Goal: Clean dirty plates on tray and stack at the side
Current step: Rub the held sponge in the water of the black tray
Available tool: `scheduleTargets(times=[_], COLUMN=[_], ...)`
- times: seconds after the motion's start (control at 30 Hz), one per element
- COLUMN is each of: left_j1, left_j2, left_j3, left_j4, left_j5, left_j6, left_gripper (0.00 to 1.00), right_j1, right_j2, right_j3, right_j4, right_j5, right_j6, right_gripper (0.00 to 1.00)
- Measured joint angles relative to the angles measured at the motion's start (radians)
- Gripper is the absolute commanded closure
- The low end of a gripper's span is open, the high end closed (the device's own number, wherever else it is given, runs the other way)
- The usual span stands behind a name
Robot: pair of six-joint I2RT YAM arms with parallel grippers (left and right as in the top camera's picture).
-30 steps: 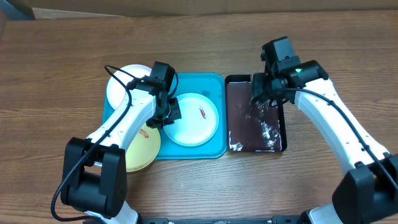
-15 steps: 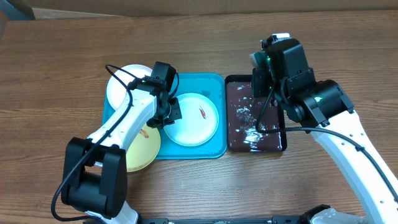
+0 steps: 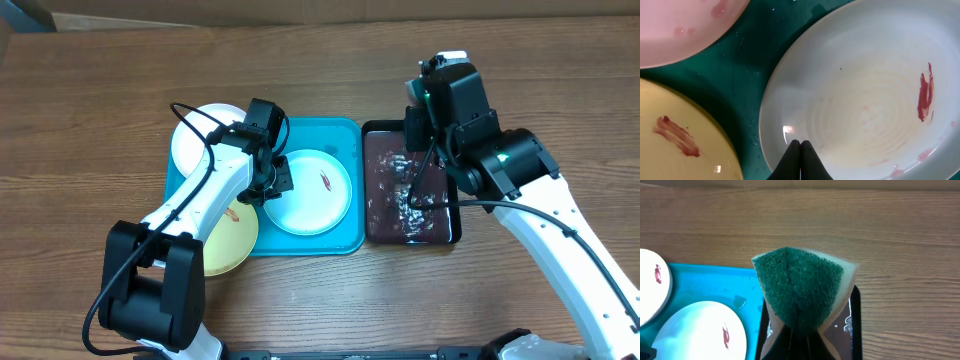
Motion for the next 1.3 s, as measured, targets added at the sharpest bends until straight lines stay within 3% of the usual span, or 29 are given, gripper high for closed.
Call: scheduleTargets(times=[0.5, 0.63, 1.3], left_j1=[0.0, 0.0, 0.0], left_j2=[0.0, 0.0, 0.0], left_j3=[0.0, 0.0, 0.0], left_j4=[0.003, 0.002, 0.002], left_j5=[0.0, 0.0, 0.0], left_j6=[0.001, 0.001, 0.001], left_gripper=[0.96, 0.96, 0.94], right_j1=[0.0, 0.0, -0.019], right_j2=[0.114, 0.114, 0.114], right_j3=[-0.002, -0.003, -0.011], right_j4=[0.002, -0.108, -0.18], right_j5=[0.0, 0.0, -0.003], right_j6=[-0.001, 0.002, 0.164], right_gripper=[0.96, 0.96, 0.96])
